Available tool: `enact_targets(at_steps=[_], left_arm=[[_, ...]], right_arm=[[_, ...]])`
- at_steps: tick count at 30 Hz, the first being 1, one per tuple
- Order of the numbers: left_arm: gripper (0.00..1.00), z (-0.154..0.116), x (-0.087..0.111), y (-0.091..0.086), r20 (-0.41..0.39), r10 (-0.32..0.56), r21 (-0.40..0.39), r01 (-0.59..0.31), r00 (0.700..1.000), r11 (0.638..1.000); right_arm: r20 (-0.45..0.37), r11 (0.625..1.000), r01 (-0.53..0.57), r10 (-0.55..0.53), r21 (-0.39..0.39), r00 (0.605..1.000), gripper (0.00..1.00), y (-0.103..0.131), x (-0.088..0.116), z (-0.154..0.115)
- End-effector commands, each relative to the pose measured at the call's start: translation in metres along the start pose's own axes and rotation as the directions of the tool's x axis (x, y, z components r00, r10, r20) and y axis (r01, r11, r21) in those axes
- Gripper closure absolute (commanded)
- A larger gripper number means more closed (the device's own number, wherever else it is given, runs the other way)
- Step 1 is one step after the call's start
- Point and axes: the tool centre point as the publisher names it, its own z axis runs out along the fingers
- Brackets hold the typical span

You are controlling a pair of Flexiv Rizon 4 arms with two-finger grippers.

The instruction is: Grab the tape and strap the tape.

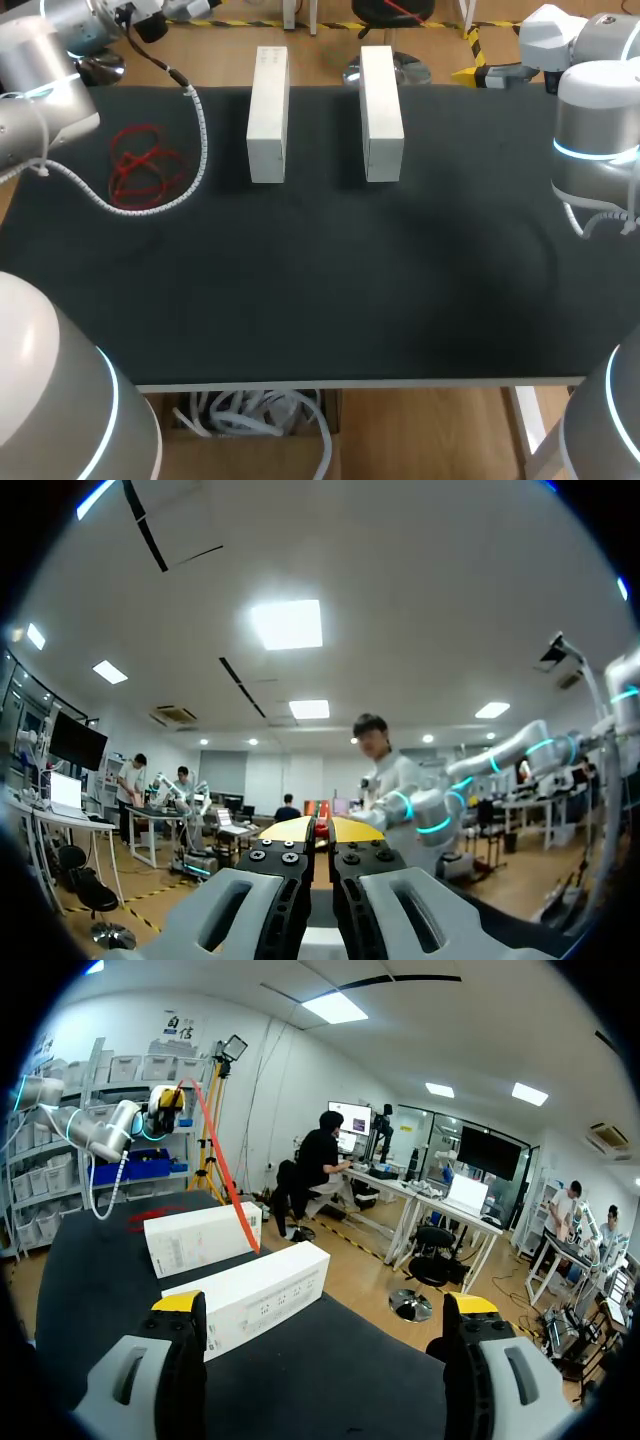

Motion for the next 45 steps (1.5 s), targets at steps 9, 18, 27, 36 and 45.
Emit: enact_targets(at_steps=[9,18,27,36,45], left_arm=[[1.0,0.0,0.001,0.0,0.004,0.001,0.0,-0.001,1.0,1.0],[1.0,0.0,0.001,0.0,0.004,0.001,0.0,-0.001,1.0,1.0],[1.0,0.004,0.002,-0.001,-0.004,0.009,-0.003,-0.009,1.0,1.0],[1.0,0.029,0.003,-0.008,-0.029,0.056,-0.023,-0.057,0.998,0.998],[1.0,0.059,0.008,-0.011,-0.055,0.023,0.011,-0.023,0.998,1.0]], right_arm=[[0.0,1.0,0.0,0.0,0.0,1.0,0.0,0.0,0.0,0.0],[0.0,1.0,0.0,0.0,0.0,1.0,0.0,0.0,0.0,0.0],[0.0,1.0,0.0,0.0,0.0,1.0,0.0,0.0,0.0,0.0],[0.0,1.0,0.0,0.0,0.0,1.0,0.0,0.0,0.0,0.0],[0.0,1.0,0.0,0.0,0.0,1.0,0.0,0.0,0.0,0.0]])
